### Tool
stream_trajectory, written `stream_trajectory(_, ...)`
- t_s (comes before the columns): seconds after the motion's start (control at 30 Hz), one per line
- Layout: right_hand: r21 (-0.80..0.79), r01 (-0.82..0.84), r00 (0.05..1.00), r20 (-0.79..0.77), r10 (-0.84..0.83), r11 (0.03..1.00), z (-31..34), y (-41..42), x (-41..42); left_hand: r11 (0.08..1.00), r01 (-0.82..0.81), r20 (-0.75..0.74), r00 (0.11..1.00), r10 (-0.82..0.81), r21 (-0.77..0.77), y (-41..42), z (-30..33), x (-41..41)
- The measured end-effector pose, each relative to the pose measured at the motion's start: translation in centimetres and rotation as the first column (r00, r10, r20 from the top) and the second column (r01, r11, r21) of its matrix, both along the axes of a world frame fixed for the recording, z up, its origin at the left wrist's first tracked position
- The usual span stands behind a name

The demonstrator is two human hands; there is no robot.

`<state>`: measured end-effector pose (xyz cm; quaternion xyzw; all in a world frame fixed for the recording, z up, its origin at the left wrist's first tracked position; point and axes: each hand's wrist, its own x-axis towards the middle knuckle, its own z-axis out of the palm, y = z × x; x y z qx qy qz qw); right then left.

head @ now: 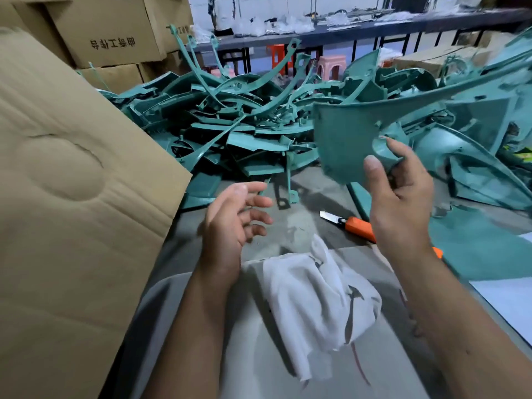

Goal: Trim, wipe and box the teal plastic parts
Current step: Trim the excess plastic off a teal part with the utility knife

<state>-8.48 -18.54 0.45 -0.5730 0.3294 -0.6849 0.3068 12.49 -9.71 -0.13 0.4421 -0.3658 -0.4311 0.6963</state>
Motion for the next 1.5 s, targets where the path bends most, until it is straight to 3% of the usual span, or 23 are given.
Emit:
stream_trajectory(0.1,0.211,-0.406,0.897,0.281,0.342,0.889,0.6,0.2,0.0,0.998,-0.062,0.17,0.983,0.067,-0.033,-0.1,-0.3,-0.4)
stream_trajectory(0.17,0.253,-0.548,0.829,0.289,0.479,0.797,0.5,0.6,0.6,0.999,0.031,0.185,0.982,-0.024,-0.036,-0.1,-0.5,-0.6)
stream_trajectory(0.27,0.313,-0.617,0.785,0.194,0.588,0.722,-0.2,1.0,1.5,0.996,0.092,0.2,0.976,-0.088,-0.013,-0.4,-0.7,-1.4)
stream_trajectory(0.33,0.304,-0.503,0.85,0.006,0.526,0.809,-0.5,1.0,1.5,0.999,0.043,0.174,0.984,-0.038,-0.026,-0.6,-0.7,-1.9)
stream_trajectory(0.37,0.262,-0.362,0.887,-0.197,0.417,0.895,-0.7,0.7,1.1,0.999,0.026,0.136,0.99,-0.021,-0.034,-0.6,-0.7,-2.0)
stream_trajectory(0.4,0.179,-0.196,0.866,-0.431,0.256,0.964,-0.9,0.2,0.6,0.999,0.018,0.086,0.996,-0.015,-0.032,-0.5,-0.7,-2.0)
stream_trajectory(0.43,0.078,-0.042,0.775,-0.626,0.081,0.996,-1.1,-0.2,0.0,1.0,0.014,0.031,0.999,-0.013,-0.015,-0.5,-0.6,-2.0)
stream_trajectory(0.5,-0.014,0.113,0.593,-0.801,-0.079,0.993,-1.0,-0.6,-1.3,0.999,-0.012,-0.065,0.998,0.014,0.036,-0.7,-0.4,-1.9)
stream_trajectory(0.57,0.046,0.169,0.421,-0.907,-0.03,0.985,-0.9,-1.1,-2.3,0.995,-0.069,-0.129,0.989,0.078,0.07,-0.9,-0.3,-1.8)
stream_trajectory(0.63,0.183,0.191,0.204,-0.968,0.143,0.965,-0.8,-1.1,-2.7,0.982,-0.147,-0.182,0.969,0.167,0.118,-1.1,0.0,-1.6)
stream_trajectory(0.7,0.244,0.196,0.142,-0.965,0.219,0.95,-0.7,-1.1,-2.8,0.965,-0.213,-0.175,0.955,0.239,0.153,-1.2,0.1,-1.4)
stream_trajectory(0.83,0.123,0.195,0.135,-0.986,0.098,0.973,-0.7,-1.3,-2.5,0.949,-0.233,-0.127,0.956,0.263,0.212,-1.1,-0.1,-0.7)
stream_trajectory(0.93,0.038,0.189,0.392,-0.919,-0.04,0.981,-0.8,-1.2,-2.2,0.939,-0.225,-0.151,0.951,0.27,0.262,-1.2,-0.2,-0.4)
stream_trajectory(0.97,0.044,0.187,0.421,-0.906,-0.04,0.981,-0.9,-1.3,-2.2,0.934,-0.228,-0.158,0.948,0.278,0.273,-1.3,-0.3,-0.3)
stream_trajectory(1.0,0.074,0.172,0.4,-0.916,-0.001,0.982,-1.1,-1.4,-2.3,0.929,-0.234,-0.165,0.943,0.288,0.286,-1.4,-0.4,-0.2)
stream_trajectory(1.1,0.19,0.138,0.174,-0.971,0.165,0.972,-1.6,-1.3,-2.2,0.905,-0.284,-0.133,0.931,0.339,0.316,-1.5,-0.7,0.3)
stream_trajectory(1.13,0.197,0.14,0.145,-0.974,0.176,0.97,-1.8,-1.3,-2.3,0.906,-0.289,-0.114,0.935,0.337,0.31,-1.5,-0.8,0.6)
stream_trajectory(1.23,0.209,0.215,0.177,-0.969,0.173,0.954,-1.4,-1.6,-2.8,0.957,-0.179,-0.166,0.961,0.219,0.229,-1.4,-0.7,1.2)
stream_trajectory(1.37,0.189,0.291,0.03,-0.982,0.189,0.938,-0.5,-1.9,-3.8,0.977,-0.068,-0.171,0.98,0.104,0.205,-1.1,-0.5,1.4)
stream_trajectory(1.4,0.163,0.279,0.05,-0.987,0.155,0.947,-0.5,-1.8,-3.7,0.976,-0.053,-0.158,0.984,0.087,0.21,-1.1,-0.5,1.3)
stream_trajectory(1.43,0.132,0.265,0.128,-0.987,0.101,0.955,-0.6,-1.7,-3.5,0.974,-0.046,-0.146,0.986,0.08,0.22,-1.0,-0.5,1.2)
stream_trajectory(1.5,0.094,0.256,0.393,-0.919,-0.015,0.962,-0.6,-1.3,-2.8,0.962,-0.072,-0.113,0.988,0.105,0.263,-1.1,-0.6,0.9)
